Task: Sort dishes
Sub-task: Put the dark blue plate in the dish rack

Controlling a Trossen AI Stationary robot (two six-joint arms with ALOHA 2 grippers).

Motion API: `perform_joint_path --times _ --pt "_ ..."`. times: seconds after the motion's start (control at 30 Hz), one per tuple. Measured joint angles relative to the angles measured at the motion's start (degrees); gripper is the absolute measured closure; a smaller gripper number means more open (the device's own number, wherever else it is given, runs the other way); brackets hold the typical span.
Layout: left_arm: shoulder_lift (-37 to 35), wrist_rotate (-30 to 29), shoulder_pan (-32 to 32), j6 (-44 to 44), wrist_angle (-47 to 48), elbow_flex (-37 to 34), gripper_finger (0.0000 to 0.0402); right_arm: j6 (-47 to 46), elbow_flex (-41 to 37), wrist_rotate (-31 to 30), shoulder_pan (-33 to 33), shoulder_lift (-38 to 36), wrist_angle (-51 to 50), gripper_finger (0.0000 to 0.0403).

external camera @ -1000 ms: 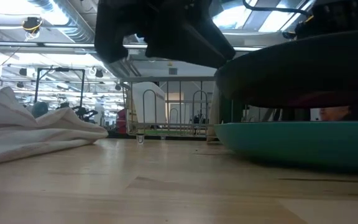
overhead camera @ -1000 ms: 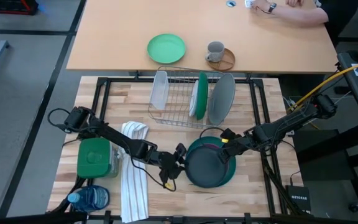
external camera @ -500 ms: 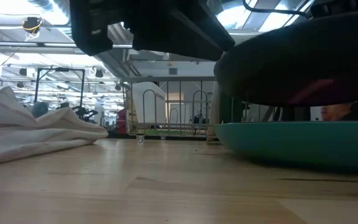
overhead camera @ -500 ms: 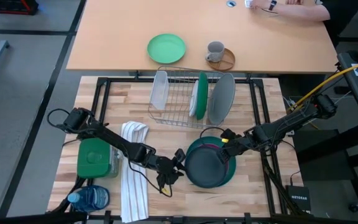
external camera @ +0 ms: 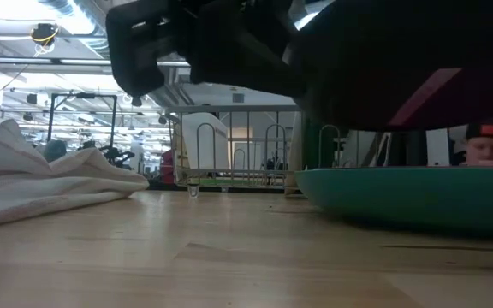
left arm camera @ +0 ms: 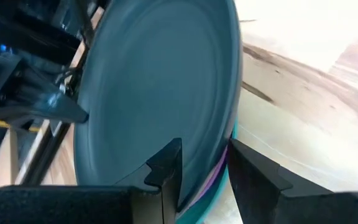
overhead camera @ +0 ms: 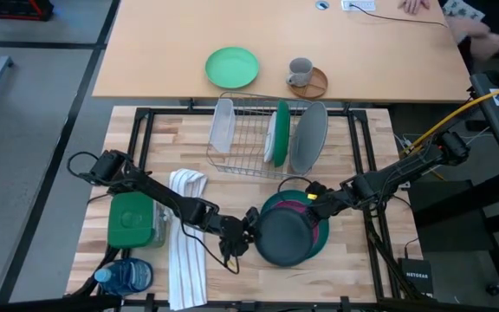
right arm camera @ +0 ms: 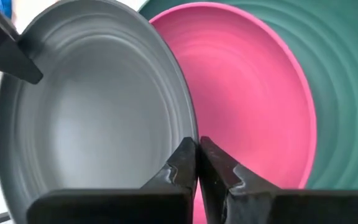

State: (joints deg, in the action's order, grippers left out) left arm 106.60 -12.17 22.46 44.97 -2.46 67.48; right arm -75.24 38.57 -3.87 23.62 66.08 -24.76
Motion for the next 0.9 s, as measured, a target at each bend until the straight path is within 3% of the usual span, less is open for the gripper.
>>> perform_joint_path --times 0.13,0.37,0.9 --pt "0.03 0.03 0.07 0.94 0.01 0.0 0.0305 0.02 0.01 0.06 0.0 0.0 0.89 0.0391" --pt "0.09 0.73 0.42 -1.16 -0.19 0.0 0.0391 -0.11 0.06 -1.79 -0.11 0.0 1.57 0.0391" --pt "-0.08 -1.12 3.65 -5.56 -0.05 0.02 0.0398 3.92 0.17 -8.16 0.02 0.0 2.4 0.0391"
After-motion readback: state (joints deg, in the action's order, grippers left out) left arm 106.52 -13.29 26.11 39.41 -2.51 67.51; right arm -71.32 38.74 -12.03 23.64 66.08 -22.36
